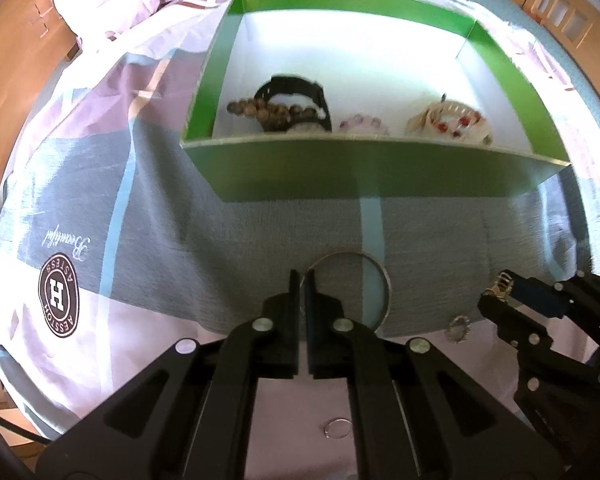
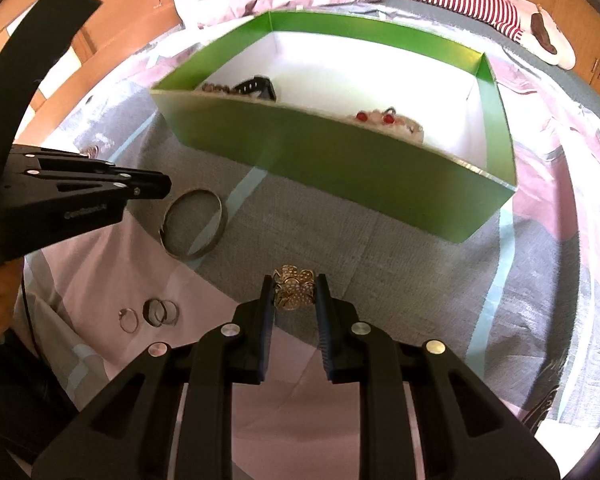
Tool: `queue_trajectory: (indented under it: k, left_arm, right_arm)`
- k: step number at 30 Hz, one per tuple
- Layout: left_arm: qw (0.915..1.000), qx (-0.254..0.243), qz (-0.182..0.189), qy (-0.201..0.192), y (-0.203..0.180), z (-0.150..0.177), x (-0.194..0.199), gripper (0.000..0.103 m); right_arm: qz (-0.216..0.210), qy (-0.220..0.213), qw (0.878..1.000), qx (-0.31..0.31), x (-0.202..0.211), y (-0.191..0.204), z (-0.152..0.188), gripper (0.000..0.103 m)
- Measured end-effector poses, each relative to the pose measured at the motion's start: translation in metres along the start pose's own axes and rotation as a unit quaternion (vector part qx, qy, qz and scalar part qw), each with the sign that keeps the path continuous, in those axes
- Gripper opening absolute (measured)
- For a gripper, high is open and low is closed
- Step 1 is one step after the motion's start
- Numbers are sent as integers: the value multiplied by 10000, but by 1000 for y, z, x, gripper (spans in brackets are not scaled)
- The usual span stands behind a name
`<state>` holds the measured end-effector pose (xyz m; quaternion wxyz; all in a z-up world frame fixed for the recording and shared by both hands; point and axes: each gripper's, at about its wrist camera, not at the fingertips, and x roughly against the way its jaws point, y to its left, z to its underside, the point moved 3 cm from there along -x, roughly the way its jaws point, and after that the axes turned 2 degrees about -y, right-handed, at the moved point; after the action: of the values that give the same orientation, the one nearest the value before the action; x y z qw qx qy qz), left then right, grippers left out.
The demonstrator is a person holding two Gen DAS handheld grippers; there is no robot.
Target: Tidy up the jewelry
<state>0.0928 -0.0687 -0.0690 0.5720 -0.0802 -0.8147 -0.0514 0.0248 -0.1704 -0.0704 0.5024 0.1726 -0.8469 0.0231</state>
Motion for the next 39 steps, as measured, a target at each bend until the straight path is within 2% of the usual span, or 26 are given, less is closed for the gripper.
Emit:
queue_trajectory:
  k: [6,13,14,15,16,17,18,19,21,27,29,31,33,34,35,36,39]
  left_arm:
    - [9996,43,242,-124,7,-3,14,3]
    - [9998,-20,196,-24,3,-3,4,4]
    - [9998,-33,193,3,3,-2,0,11]
    - [9998,-52,204,45,1,0,-4,24]
    - [9997,-93,208,80,-2,1,-7,33]
    - [9997,-129,178,76,-5,2,-9,49]
    - [9997,-198,107,53,-7,3,-11,56]
    - [9995,-313,-3,37,-11,3,-14,58]
    - [9991,-412,-85,93,-13,5,-19,67]
    - [9970,-611,-335,328,-17,13,-37,73]
    - [9971,-604,-354,311,-17,13,-37,73]
    - [9976,-572,-256,301,-17,13,-36,61]
    - [9982,-504,-120,286,-18,14,-33,37]
    - [9981,-541,-177,255,-19,14,-31,33]
    - [9978,-576,-236,233,-19,15,-30,21]
    - [9979,-572,-198,239,-19,15,-30,16]
    - [9982,-531,-157,236,-17,16,-28,13]
  right_arm:
    - [-116,-226,9996,-129,11,-7,-5,20]
    - [-98,-138,9998,-90,6,-6,-3,20]
    - [-97,-121,9998,-85,5,-5,-2,20]
    - [-95,-108,9999,-79,3,-4,-3,20]
    - [-94,-97,9999,-68,3,-4,-2,20]
    - [-96,-89,9999,-60,2,-3,-2,20]
    - [-99,-80,9999,-54,1,-3,-3,20]
    - [-97,-72,9999,-45,1,-2,-2,20]
    - [-90,-48,9999,-34,-1,-3,-2,20]
    - [-87,-40,9999,-48,-2,-2,-3,20]
    - [-85,-38,9999,-45,-2,-2,-2,20]
    - [-74,-29,10000,-48,-3,-2,-2,20]
    - [-63,-17,10000,-52,-4,-2,-2,20]
    - [-59,-16,10000,-59,-4,-2,-2,20]
    - [-60,-14,10000,-65,-4,-3,-2,20]
    - [-56,-14,10000,-70,-4,-2,-2,20]
    - [-55,-8,10000,-60,-5,-1,-2,20]
